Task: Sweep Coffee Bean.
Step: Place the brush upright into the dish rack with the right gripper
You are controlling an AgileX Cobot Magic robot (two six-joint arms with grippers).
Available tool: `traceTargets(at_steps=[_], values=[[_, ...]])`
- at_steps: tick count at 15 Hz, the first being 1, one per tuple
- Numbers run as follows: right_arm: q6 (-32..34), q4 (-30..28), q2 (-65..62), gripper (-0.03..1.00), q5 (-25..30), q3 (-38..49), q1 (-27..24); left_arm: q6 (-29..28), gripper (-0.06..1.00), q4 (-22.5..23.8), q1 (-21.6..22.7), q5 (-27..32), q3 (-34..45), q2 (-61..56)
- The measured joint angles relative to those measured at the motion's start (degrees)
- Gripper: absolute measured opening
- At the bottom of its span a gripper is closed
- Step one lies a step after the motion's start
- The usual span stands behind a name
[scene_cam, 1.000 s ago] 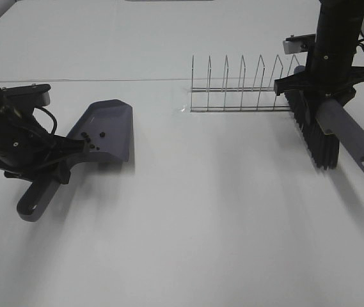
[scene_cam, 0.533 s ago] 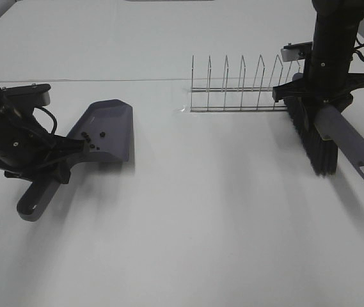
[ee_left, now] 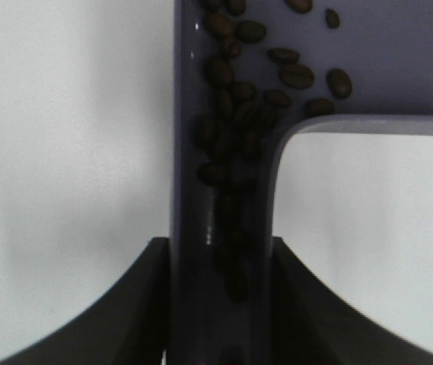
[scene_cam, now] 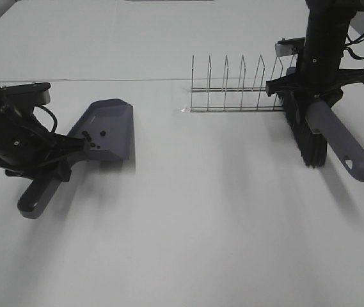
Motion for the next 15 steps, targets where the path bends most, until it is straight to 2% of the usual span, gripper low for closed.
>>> traceTargets(at_steps=[11, 15], values=[[-0.29, -1.43, 0.34, 0.34, 0.17, -0.69, 0.00, 0.06, 0.35, 0.00, 0.00, -0.17, 0.00, 0.00], [-0.29, -1.20, 4.41, 0.34, -0.34, -8.88, 0.00, 0.06, 0.35, 0.00, 0.00, -0.17, 0.00, 0.00]])
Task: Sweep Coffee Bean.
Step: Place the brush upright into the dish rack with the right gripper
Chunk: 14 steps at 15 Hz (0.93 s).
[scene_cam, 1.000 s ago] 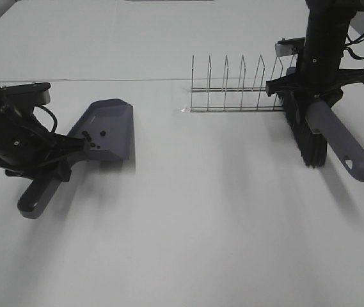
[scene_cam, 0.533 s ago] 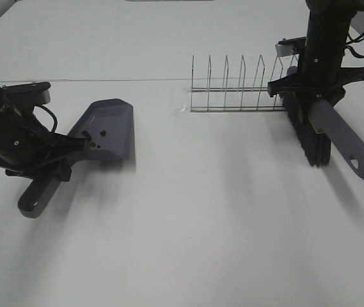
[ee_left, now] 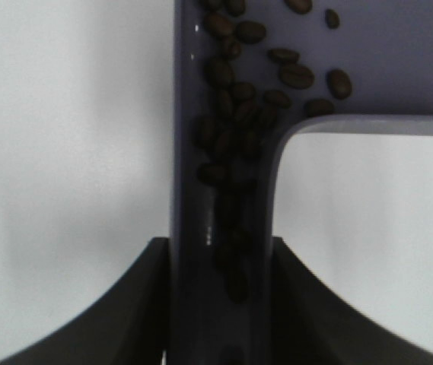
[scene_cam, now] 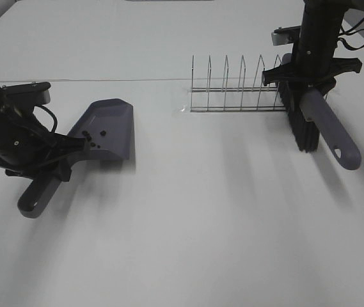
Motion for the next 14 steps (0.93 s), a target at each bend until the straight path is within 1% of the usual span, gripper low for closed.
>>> traceTargets(at_steps=[3, 8, 11, 14], values=[[-0.17, 0.63, 1.66, 0.34, 0.23, -1.32, 0.00, 0.00, 0.35, 0.00, 0.00, 0.00, 0.00, 0.00], [-0.11, -0.74, 2.46, 0.34, 0.23, -2.69, -0.06, 0.00, 0.35, 0.00, 0.00, 0.00, 0.00, 0.00], [-0.11, 0.23, 3.50, 0.34, 0.06, -5.73, -0.57, 0.11, 0.35, 0.00, 0.00, 0.06, 0.00, 0.00], [-0.11, 0.46, 3.67, 0.34, 0.06, -6.25, -0.69, 0.17, 0.35, 0.00, 0.00, 0.06, 0.00, 0.00]])
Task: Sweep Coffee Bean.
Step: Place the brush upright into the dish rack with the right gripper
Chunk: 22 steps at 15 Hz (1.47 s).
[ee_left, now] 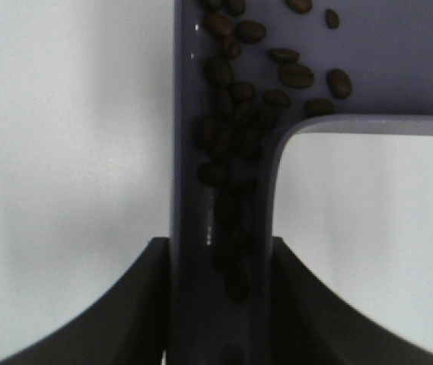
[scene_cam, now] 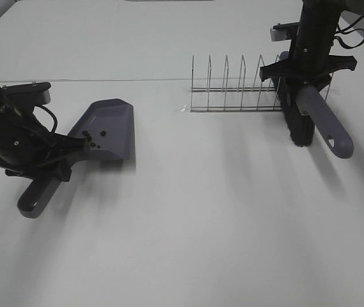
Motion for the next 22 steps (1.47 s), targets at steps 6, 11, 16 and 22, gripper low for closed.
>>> traceTargets(at_steps=[6, 11, 16, 22], values=[[1.20, 0.17, 1.38, 0.34, -0.40, -1.43, 0.00, 0.00, 0.35, 0.00, 0.00, 0.00, 0.00, 0.00], [1.60, 0.17, 1.89, 0.34, -0.69, -4.24, 0.00, 0.00, 0.35, 0.00, 0.00, 0.11, 0.00, 0.00], [1.95, -1.20, 1.89, 0.49, -0.92, -4.30, -0.17, 0.17, 0.35, 0.00, 0.00, 0.11, 0.00, 0.00], [2.06, -2.29, -0.34, 0.84, -0.86, -4.35, -0.63, 1.32, 0.35, -0.06, -2.35, -2.81, 0.00, -2.41]])
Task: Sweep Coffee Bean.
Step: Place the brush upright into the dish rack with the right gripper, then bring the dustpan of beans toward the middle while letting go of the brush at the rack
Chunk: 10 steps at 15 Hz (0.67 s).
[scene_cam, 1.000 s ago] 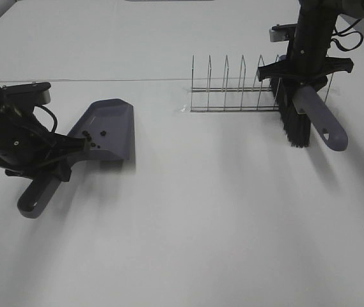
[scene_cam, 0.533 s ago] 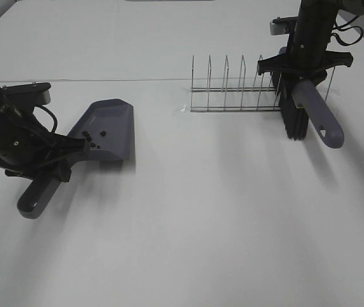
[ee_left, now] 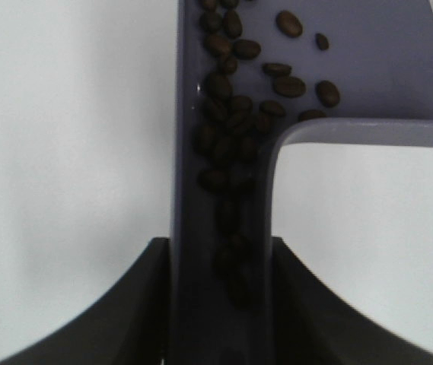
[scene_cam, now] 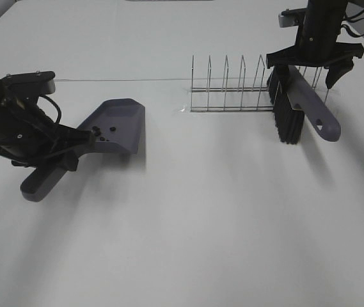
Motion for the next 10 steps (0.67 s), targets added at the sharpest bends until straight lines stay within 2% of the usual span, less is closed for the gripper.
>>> traceTargets(at_steps=[4, 10], values=[[0.00, 1.09, -4.53, 0.84, 0.40, 0.00, 0.00, -0.23, 0.35, -1.89, -3.38, -2.98, 0.00, 0.92], [-0.17, 4.41, -7.85, 0.84, 0.74, 0.00, 0.00, -0.23, 0.35, -7.33, -4.18, -3.72, -0.57, 7.33]])
